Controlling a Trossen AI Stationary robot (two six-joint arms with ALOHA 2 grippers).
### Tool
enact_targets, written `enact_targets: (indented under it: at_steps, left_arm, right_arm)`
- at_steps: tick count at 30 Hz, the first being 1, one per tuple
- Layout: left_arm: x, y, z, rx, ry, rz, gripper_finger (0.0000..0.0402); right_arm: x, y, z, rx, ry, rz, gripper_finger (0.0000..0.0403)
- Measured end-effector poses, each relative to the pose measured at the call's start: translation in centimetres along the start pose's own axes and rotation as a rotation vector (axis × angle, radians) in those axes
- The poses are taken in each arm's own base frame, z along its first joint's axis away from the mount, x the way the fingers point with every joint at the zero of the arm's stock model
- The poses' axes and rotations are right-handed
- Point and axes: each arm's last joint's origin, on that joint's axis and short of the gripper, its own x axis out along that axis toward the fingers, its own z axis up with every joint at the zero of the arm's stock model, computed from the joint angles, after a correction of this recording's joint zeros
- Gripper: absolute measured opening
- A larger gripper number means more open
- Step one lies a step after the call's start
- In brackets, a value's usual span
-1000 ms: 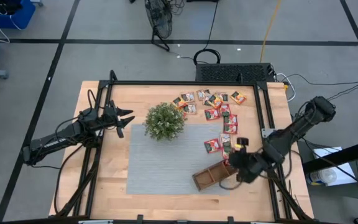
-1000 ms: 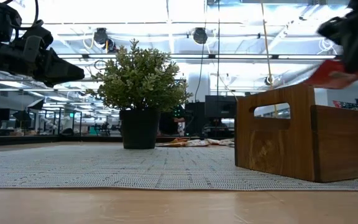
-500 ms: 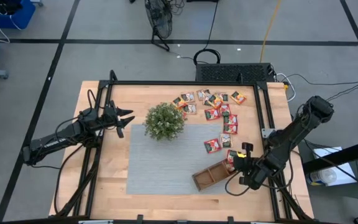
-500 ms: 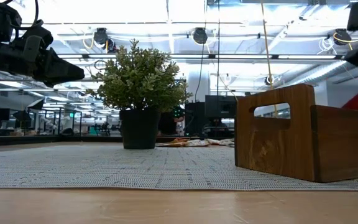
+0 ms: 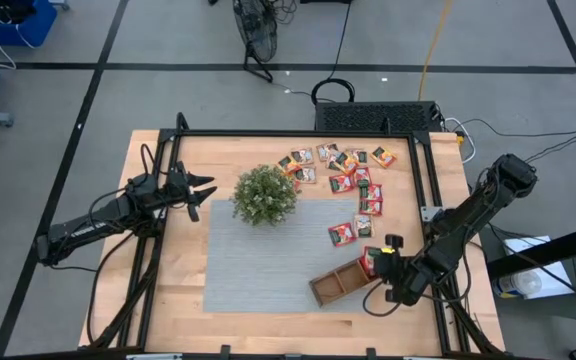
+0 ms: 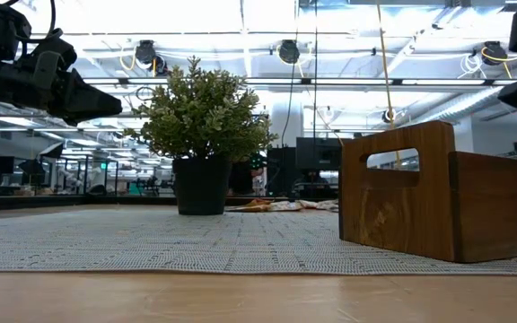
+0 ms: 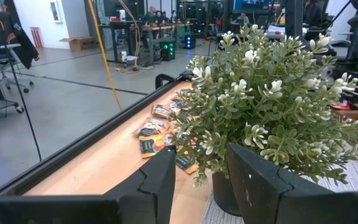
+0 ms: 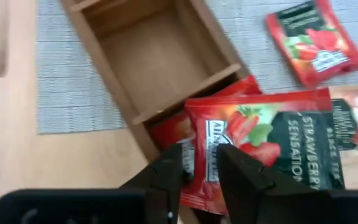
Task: Pick & Place Tea
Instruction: Put the strawberry tea sachet into the brown organizer
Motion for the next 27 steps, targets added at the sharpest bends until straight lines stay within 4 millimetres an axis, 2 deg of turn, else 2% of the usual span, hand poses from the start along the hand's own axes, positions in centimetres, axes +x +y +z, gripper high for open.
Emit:
enact_targets:
  at_steps: [6, 12, 23, 27]
  left_arm:
    - [0.0, 0.0, 0.0, 0.0, 0.0, 0.0, 0.0147]
    - [0.0, 0.0, 0.0, 0.0, 0.0, 0.0, 0.0147]
    - [0.0, 0.0, 0.0, 0.0, 0.0, 0.0, 0.0147]
    - [0.0, 0.0, 0.0, 0.0, 0.0, 0.0, 0.0147]
  right_arm:
    - [-0.2, 0.2, 0.1, -0.004, 0.006, 0.055, 0.0116]
    - [-0.7, -0.1, 0.5, 0.007, -0.019, 0.077, 0.012]
    - [-2.2, -2.3, 2.2, 0.047, -0.107, 0.106, 0.0098]
    - [-2.5, -3.3, 2.8, 0.019, -0.078, 0.171, 0.0061]
